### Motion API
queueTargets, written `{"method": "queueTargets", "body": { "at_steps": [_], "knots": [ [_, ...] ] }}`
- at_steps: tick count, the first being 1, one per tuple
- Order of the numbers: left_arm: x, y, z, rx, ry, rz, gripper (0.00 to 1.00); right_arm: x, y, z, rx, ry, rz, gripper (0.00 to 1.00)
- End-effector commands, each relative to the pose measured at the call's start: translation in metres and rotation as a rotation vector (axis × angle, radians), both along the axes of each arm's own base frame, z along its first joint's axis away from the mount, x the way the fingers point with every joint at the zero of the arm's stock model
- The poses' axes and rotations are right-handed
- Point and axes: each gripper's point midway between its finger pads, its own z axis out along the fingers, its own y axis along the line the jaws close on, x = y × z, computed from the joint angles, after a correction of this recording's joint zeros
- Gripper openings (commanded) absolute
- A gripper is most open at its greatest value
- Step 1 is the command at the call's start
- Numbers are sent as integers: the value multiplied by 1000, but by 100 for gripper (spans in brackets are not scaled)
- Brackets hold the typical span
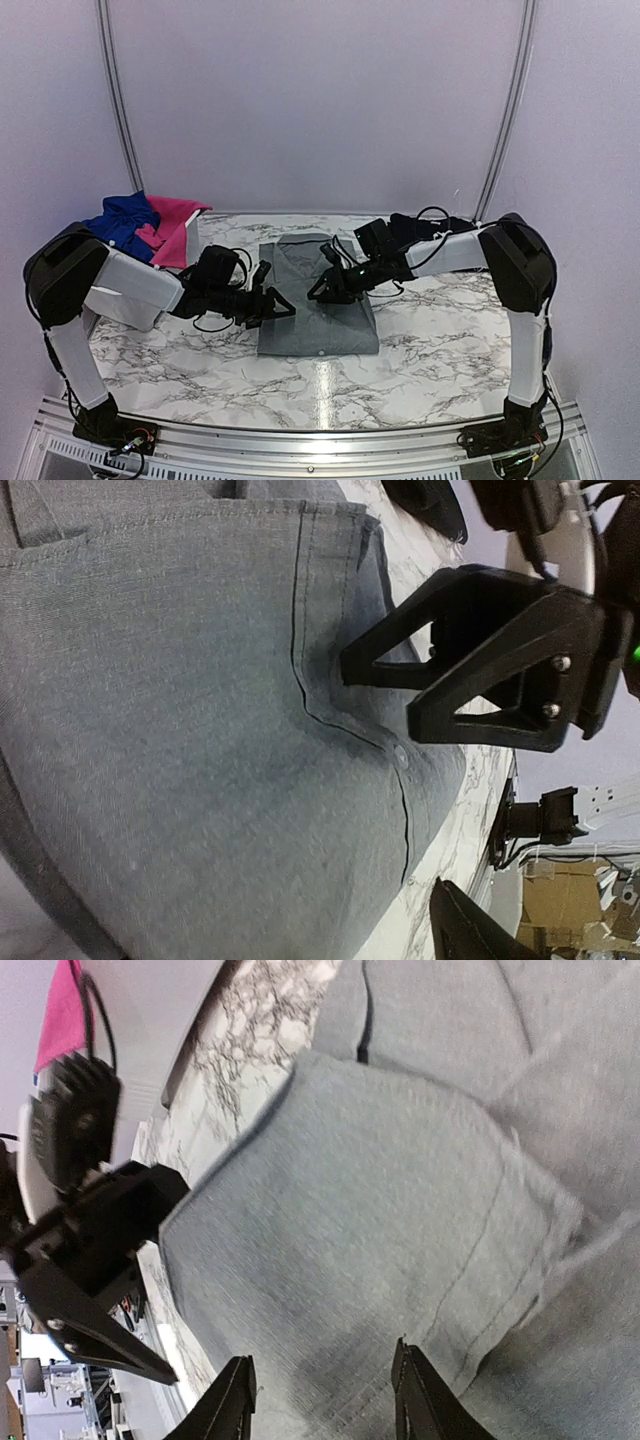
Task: Fold and stack the mixed laundry pile
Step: Smooth out the 2/3-rectangle-folded shirt at the center of the board.
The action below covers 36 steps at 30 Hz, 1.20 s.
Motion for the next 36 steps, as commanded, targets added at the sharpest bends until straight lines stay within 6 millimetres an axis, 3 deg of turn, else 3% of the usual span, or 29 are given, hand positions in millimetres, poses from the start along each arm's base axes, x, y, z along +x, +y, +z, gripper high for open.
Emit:
{"method": "queueTargets", "body": {
  "at_steps": [1,6,11,16,20,23,26,27,29,31,36],
  "knots": [
    [1,-15,0,-75,16,-34,66,37,7,29,51,-92,-35,43],
    [-12,-17,20,-154,3,-82,42,44,6,-28,-61,-20,-50,42],
    [-43,-15,33,-213,31,-176,21,38,-7,-65,-142,35,-90,42],
    [-75,0,15,-199,128,-209,7,37,-21,-81,-202,69,-116,42],
    [-91,17,-20,-124,227,-155,5,34,-28,-83,-217,84,-123,42],
    [-92,30,-49,-29,270,-75,0,28,-29,-78,-199,80,-109,42],
    [-85,39,-63,37,273,-13,0,20,-29,-71,-177,76,-86,42],
    [-82,39,-62,46,263,-4,7,17,-28,-66,-160,69,-75,43],
    [-74,36,-54,44,234,6,30,14,-24,-52,-126,49,-55,45],
    [-66,30,-36,20,184,-5,42,13,-17,-24,-64,10,-24,48],
    [-45,36,17,83,7,19,65,15,-11,75,58,-146,17,65]
  ]
}}
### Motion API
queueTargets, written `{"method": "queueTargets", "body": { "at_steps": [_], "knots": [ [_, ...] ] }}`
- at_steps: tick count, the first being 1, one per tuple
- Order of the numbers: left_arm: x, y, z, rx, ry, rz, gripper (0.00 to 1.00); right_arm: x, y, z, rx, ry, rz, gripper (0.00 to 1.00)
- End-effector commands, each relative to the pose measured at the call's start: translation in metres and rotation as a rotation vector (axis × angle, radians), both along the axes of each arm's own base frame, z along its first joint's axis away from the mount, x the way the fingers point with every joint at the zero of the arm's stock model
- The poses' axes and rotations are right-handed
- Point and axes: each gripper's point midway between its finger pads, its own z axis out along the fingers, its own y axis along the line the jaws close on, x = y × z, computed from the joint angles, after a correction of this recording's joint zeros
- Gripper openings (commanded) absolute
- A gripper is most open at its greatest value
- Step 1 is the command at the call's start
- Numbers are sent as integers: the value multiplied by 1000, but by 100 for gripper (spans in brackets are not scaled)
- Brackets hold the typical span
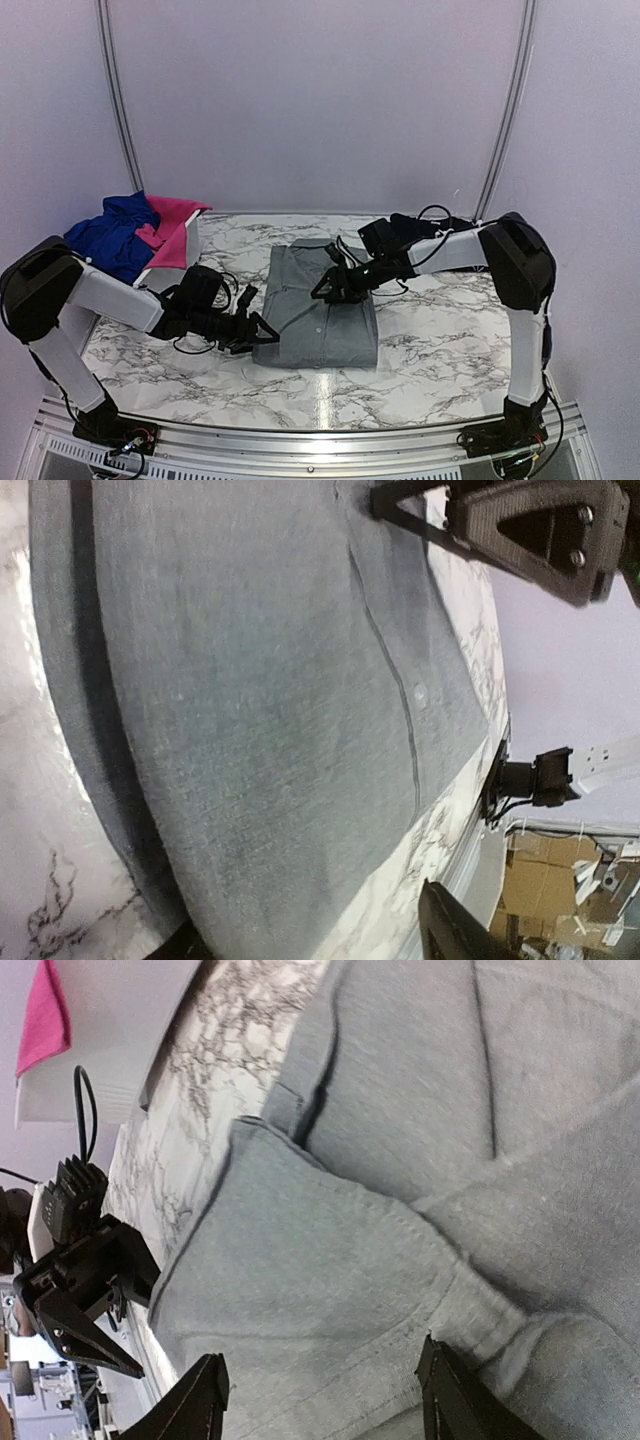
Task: Fold and stack the mixed laundry pile
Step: Smooth out the 2/3-rectangle-folded shirt at the center of the board.
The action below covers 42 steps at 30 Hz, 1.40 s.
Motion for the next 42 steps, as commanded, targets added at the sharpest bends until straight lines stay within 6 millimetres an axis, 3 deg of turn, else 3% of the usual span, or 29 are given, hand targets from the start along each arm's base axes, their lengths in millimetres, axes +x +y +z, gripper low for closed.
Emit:
{"method": "queueTargets", "body": {
  "at_steps": [1,4,6,10,14,18,21,26,30,34,39,42],
  "knots": [
    [21,14,50,106,-183,38,70,-2,-2,96,91,-145,40,68],
    [29,22,77,147,-277,50,86,-18,-10,121,104,-140,42,71],
    [31,17,95,112,-306,43,93,-36,-11,123,133,-86,53,71],
    [19,-13,101,31,-260,-32,99,-84,2,112,184,40,100,71],
    [10,-47,101,-66,-223,-75,99,-103,0,89,252,158,60,71],
    [9,-70,85,-111,-156,-88,99,-113,-7,55,260,284,-2,71],
    [11,-72,54,-97,-81,-61,99,-120,-20,19,209,354,-55,71],
    [0,-51,-7,-16,45,15,99,-145,-64,-49,98,490,-162,71],
    [-16,-33,-15,-14,75,47,99,-163,-82,-71,45,529,-179,70],
    [-24,-24,18,-60,9,37,99,-161,-80,-49,57,456,-130,70],
    [-11,-34,67,-97,-103,13,99,-119,-58,49,185,154,-45,76],
    [9,-50,81,-110,-146,3,99,-85,-53,74,227,87,-46,76]
  ]
}}
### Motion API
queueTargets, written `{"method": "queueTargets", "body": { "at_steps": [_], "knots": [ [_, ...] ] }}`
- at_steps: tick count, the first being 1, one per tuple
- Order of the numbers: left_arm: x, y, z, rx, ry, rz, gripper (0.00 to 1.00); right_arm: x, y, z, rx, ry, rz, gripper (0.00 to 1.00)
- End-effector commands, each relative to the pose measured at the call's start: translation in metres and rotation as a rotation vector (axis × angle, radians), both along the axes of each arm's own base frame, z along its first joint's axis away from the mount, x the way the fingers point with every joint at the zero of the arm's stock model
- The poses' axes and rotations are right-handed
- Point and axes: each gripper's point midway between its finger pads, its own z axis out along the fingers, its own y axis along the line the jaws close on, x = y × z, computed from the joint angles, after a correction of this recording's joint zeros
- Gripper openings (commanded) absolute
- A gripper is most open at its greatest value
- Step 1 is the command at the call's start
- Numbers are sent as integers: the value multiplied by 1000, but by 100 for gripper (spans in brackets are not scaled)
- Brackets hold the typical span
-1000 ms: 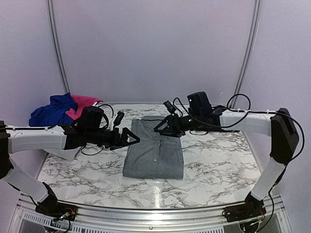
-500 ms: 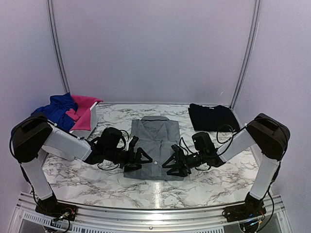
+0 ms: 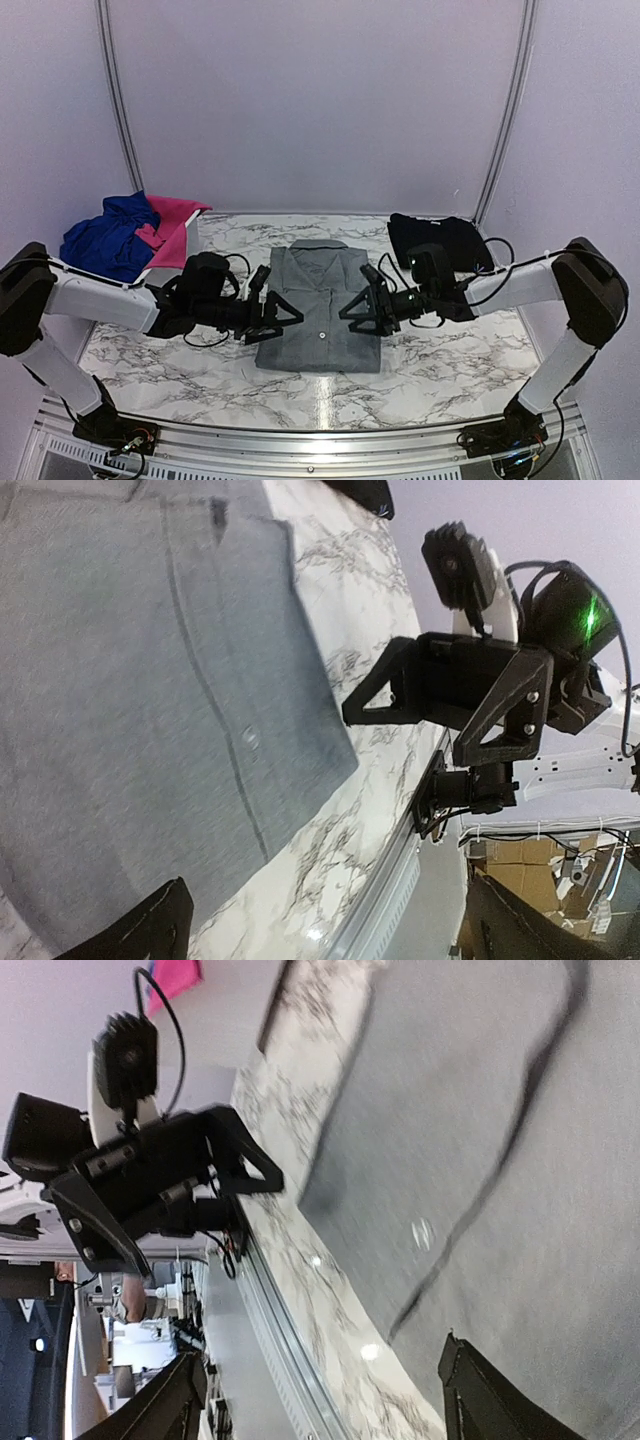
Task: Fold and stack the mixed laundry pile
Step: Smooth out the 2/3-rectangle-folded shirt at the center of the board.
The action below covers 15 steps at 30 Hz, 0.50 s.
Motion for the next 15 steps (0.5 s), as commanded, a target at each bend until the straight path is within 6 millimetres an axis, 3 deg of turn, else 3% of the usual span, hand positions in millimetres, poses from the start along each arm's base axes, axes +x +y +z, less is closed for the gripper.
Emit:
{"method": "queueTargets", "body": {
  "at_steps": [1,6,9,12,15],
  "knots": [
    [30,-20,21,2,-77,-8,99,58,9,47,39,-173,-21,76],
    [87,-39,21,2,-124,33,99,99,33,35,42,-191,9,75],
    [116,-41,5,15,-104,65,99,117,41,8,34,-162,17,74],
    [133,-37,-19,45,-80,90,99,130,40,-19,14,-141,7,73],
    [135,-31,-46,77,-37,97,99,135,35,-43,-9,-113,2,72]
  ]
}}
